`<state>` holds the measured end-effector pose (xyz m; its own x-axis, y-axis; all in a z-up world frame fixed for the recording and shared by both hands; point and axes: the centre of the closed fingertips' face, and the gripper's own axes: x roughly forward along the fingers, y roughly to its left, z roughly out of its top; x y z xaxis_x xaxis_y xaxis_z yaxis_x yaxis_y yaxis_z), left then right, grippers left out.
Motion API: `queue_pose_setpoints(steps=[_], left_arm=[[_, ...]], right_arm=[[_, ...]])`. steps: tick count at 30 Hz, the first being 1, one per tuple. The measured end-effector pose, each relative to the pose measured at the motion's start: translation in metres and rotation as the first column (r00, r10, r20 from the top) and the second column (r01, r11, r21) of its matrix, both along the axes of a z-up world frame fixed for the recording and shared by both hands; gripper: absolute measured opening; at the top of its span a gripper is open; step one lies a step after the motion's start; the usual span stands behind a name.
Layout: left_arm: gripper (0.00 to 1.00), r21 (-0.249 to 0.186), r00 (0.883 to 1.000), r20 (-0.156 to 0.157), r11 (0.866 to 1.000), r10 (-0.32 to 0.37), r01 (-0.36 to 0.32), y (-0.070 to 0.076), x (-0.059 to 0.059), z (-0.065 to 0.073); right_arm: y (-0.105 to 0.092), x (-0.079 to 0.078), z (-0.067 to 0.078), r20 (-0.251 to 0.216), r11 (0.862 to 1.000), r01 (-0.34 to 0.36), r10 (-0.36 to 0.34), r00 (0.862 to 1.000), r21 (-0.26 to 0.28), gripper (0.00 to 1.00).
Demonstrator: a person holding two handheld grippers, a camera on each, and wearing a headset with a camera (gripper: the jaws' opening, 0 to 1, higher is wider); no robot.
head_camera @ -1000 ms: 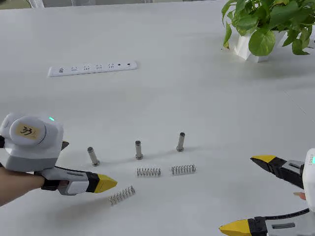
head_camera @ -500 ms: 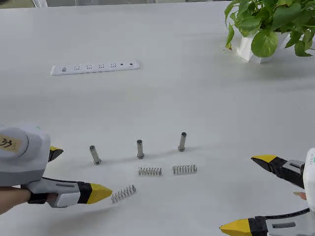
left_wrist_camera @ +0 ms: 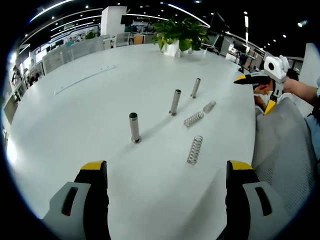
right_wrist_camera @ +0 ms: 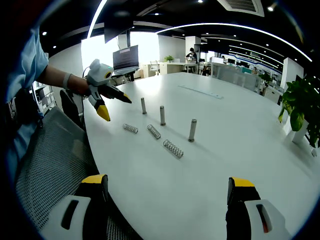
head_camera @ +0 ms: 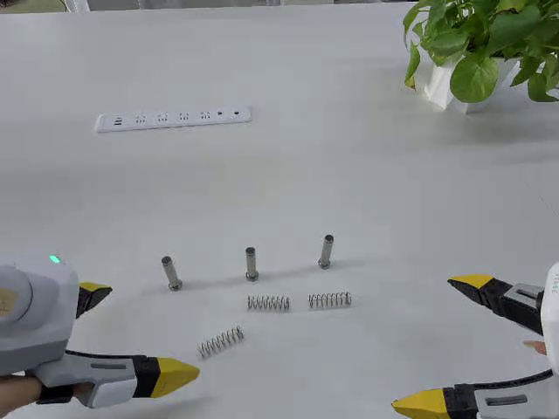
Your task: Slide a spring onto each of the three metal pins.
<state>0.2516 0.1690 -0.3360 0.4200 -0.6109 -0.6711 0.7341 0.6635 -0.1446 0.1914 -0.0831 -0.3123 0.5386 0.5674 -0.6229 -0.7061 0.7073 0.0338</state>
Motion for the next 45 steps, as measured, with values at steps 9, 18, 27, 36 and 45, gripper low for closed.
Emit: queue_pose_setpoints(steps=[9,18,27,36,45], left_arm=[[0.85,-0.036,0.997,0.056,0.998,-0.058,0.060,-0.016,-0.009,0.003],[0.66,-0.032,0.995,0.085,0.997,-0.061,0.064,-0.019,-0.008,0.001],[0.46,0.013,0.992,0.095,0.997,-0.083,0.082,-0.024,-0.008,-0.007],[0.30,0.030,0.987,0.096,0.991,-0.129,0.127,-0.036,-0.012,-0.010],[0.19,0.043,0.986,0.066,0.988,-0.151,0.148,-0.041,-0.017,-0.018]], right_arm=[[-0.001,-0.001,0.000,-0.004,1.000,0.000,0.000,1.000,-0.003,0.99],[-0.001,-0.001,0.000,-0.004,1.000,0.000,0.000,1.000,-0.003,0.99],[-0.001,-0.001,-0.001,-0.008,1.000,-0.003,0.003,1.000,-0.006,0.99],[-0.001,-0.003,-0.001,-0.011,1.000,-0.001,0.001,1.000,-0.002,0.99],[-0.001,-0.003,-0.002,-0.011,1.000,0.007,-0.007,1.000,0.004,0.99]])
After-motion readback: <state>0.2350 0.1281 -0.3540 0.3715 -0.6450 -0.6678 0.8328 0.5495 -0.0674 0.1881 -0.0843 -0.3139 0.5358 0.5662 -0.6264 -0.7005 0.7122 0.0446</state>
